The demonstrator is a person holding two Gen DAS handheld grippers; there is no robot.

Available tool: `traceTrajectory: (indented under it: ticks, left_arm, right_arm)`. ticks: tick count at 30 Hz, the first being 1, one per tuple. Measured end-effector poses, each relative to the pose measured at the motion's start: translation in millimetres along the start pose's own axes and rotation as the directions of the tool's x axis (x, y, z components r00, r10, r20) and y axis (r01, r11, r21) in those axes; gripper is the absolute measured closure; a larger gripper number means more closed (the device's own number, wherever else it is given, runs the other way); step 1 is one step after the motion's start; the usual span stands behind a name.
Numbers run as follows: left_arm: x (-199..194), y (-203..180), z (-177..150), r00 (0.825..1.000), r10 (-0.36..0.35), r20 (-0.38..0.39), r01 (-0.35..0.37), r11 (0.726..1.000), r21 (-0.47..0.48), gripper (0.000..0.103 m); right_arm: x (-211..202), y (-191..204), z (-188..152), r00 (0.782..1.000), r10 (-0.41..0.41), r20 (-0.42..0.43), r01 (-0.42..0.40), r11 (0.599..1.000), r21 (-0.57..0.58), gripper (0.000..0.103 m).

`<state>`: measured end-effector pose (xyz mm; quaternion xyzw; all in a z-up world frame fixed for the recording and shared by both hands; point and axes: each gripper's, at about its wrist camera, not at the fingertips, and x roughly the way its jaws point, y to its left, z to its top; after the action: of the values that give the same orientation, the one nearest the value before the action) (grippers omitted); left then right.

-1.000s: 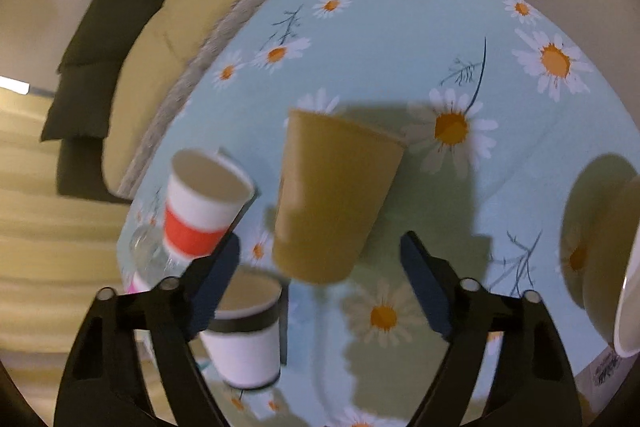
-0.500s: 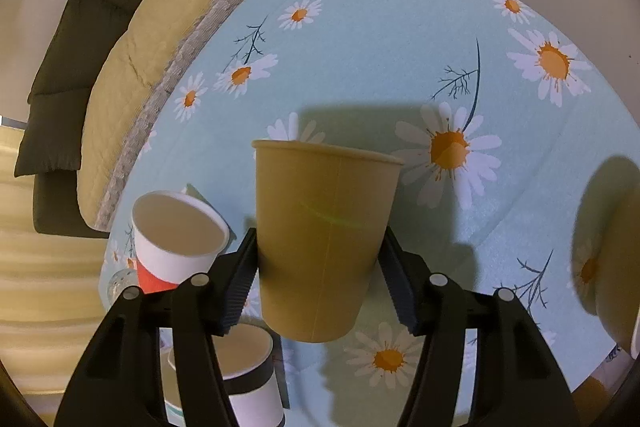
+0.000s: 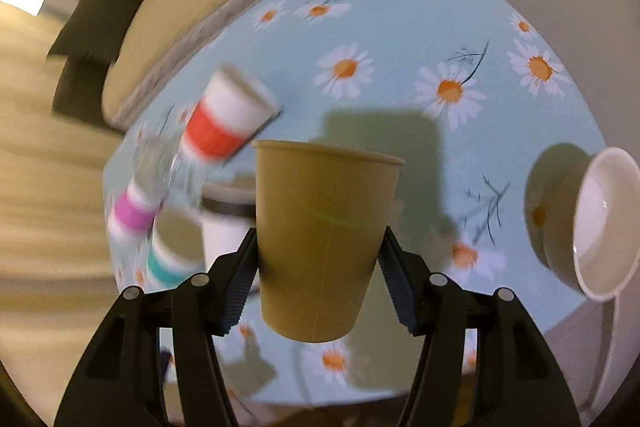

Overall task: Flip cup upright
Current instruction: 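Lift the brown cup with the right gripper and set it upright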

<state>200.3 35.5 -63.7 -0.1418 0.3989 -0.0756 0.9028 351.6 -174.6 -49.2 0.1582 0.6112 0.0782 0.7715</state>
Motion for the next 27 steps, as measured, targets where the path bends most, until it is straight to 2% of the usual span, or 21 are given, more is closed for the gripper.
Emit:
traceTrajectory:
  ticks: [3, 5, 11, 18, 27]
  left_arm:
    - [-6.4, 2.0, -5.1, 1.000, -0.019, -0.010, 0.019, 1.000, -0.003, 0.006]
    - [-12.8, 3.9, -10.0, 1.000, -0.007, -0.011, 0.007, 1.000, 0.003, 0.006]
    - [-30.2, 15.9, -20.7, 0.999, 0.031, -0.004, -0.031, 1.000, 0.001, 0.006]
    - [-31.3, 23.0, -26.5, 0.998, 0.050, -0.026, -0.050, 0.999, 0.006, 0.006]
    - [-24.0, 17.7, -31.2, 0.996, 0.054, -0.065, -0.050, 0.997, 0.053, 0.006]
  right_arm:
    - [-6.6, 18.0, -20.1, 1.000, -0.011, -0.022, 0.009, 0.995, -0.096, 0.044]
    - [-5.2, 30.7, -33.5, 0.999, -0.017, -0.049, 0.009, 0.988, -0.156, 0.044]
    - [28.2, 60.0, -66.8, 0.988, -0.062, -0.139, 0.024, 0.965, -0.262, 0.044]
    - [72.5, 75.1, -91.4, 0.970, -0.127, -0.208, 0.058, 0.949, -0.310, 0.043]
    - [96.7, 81.9, -91.9, 0.960, -0.155, -0.235, 0.076, 0.947, -0.313, 0.043]
